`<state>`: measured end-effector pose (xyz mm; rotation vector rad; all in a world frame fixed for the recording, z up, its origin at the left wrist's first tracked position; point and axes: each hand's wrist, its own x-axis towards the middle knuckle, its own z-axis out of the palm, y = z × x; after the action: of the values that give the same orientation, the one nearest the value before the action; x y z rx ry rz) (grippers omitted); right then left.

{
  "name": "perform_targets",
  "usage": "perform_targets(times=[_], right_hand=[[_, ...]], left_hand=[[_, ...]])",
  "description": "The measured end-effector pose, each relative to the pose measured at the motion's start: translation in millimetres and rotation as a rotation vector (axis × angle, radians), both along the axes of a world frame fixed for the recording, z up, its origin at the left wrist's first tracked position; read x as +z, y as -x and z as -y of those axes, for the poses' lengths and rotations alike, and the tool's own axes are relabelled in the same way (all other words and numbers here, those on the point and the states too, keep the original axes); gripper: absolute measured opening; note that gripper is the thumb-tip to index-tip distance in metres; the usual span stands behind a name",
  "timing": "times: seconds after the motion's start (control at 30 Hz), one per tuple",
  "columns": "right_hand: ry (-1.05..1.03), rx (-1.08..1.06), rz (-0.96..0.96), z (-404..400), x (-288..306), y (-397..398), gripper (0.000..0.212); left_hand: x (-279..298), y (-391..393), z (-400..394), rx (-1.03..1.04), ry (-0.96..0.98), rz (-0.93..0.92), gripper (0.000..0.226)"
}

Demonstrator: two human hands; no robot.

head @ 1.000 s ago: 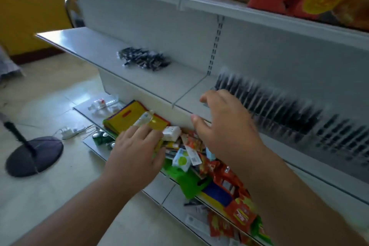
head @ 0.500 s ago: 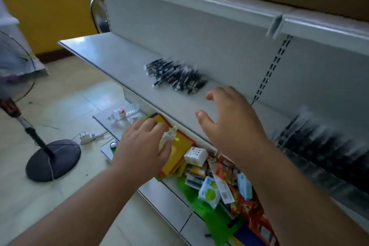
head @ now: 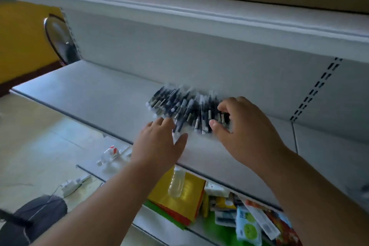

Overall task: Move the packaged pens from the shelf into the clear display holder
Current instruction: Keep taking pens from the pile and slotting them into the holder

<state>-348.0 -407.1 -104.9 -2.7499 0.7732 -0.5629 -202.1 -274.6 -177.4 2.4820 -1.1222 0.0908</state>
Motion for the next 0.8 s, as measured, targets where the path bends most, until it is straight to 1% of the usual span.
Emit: perform_targets(times=[0.07, 0.2, 0.33, 0.43, 0.63, 0.73, 0.8], right_hand=[[0.003, -0.073, 0.007, -3.1, -3.3, -17.8, 0.035], [-0.031, -0.212, 0.035, -11.2, -7.7, -37.8, 0.035], [-0.056, -0.315, 0.032, -19.8, -10.2, -45.0, 0.035], [-0.038, -0.363, 0.021, -23.4, -10.6, -49.9, 0.036], [-0.048, -0.405, 0.027, -28.5, -16.3, -51.4, 0.036], [-0.058, -0.407, 0.043, -27.0, -21.9, -53.9, 0.034], [-0.084, -0.422, 0.026, -23.3, -29.0, -55.3, 0.029]], left_hand=[[-1.6, -32.9, 14.2, -0.049, -0.052, -0.006, 0.044], [-3.1, -66.5, 35.1, -0.149, -0.193, 0.002, 0.046], [-2.5, -81.9, 44.0, -0.21, -0.226, -0.02, 0.03], [-3.5, -90.0, 47.3, -0.258, -0.22, -0.041, 0.023], [-4.4, -96.4, 41.2, -0.327, -0.201, -0.025, 0.021], [-3.8, -100.0, 32.9, -0.358, -0.116, -0.095, 0.022], [-3.6, -100.6, 24.5, -0.39, 0.001, -0.185, 0.023]])
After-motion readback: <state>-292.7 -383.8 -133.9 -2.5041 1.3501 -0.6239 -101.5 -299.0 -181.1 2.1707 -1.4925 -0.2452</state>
